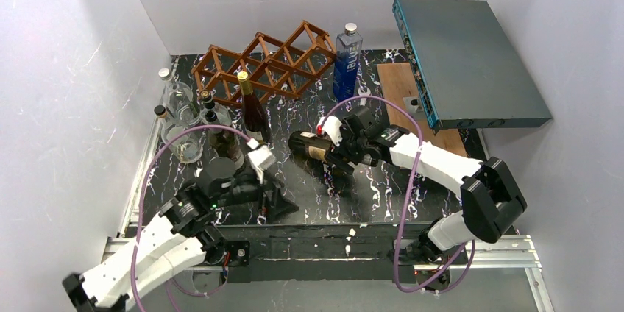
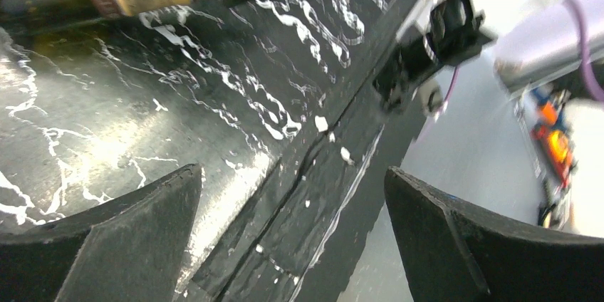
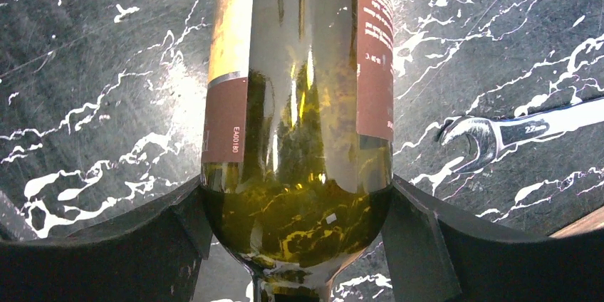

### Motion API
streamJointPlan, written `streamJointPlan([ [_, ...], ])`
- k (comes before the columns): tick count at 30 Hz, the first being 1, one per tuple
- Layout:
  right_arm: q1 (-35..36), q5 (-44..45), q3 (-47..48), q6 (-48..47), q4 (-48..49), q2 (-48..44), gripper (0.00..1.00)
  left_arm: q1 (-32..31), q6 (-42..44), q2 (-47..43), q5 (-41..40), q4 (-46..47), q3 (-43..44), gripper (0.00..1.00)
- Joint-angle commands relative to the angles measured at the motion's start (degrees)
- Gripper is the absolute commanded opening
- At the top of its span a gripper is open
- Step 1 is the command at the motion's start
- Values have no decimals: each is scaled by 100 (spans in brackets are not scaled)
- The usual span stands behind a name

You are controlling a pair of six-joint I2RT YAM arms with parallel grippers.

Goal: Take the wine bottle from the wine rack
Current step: Place the wine bottle at the center of the board.

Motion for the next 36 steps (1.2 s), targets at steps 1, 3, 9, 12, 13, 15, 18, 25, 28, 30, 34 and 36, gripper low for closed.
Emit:
streamJointPlan([
  [1,-3,-226,90,-401,-87,-403,14,-1250,1126,607,-1552,384,370,99],
  [3,-4,-233,114,-523,-260,-443,13,-1640,1568,836,-1991,659,319,99],
  [9,-30,-398,145,-887,-649,-631,9,-2296,3342,985,-2465,2236,-418,99],
  [12,-38,-639,244,-1255,-1028,-687,7,-2326,4096,1207,-2552,2616,-593,99],
  [13,-38,-702,275,-1357,-1131,-688,6,-2325,4246,1304,-2574,2790,-666,99],
  [15,-53,-841,374,-1582,-1357,-653,6,-2324,4508,1453,-2780,3137,-807,99],
  [18,-51,-1020,487,-1800,-1619,-580,6,-2321,4764,1661,-2964,3615,-1021,99],
  [25,-48,-1194,608,-2105,-1823,-548,6,-2206,4744,2220,-2805,4231,-1152,99],
  [28,-51,-1292,653,-2143,-1890,-531,6,-2019,4586,2475,-2414,4514,-1157,99],
  [30,-52,-1371,682,-2145,-1934,-522,6,-1879,4511,2674,-2220,4689,-1141,99],
  [34,-55,-1505,726,-2145,-1973,-492,6,-1615,4361,3095,-1841,5072,-1140,99],
  [36,-57,-1581,738,-2134,-1976,-474,6,-1511,4312,3264,-1677,5233,-1140,99],
])
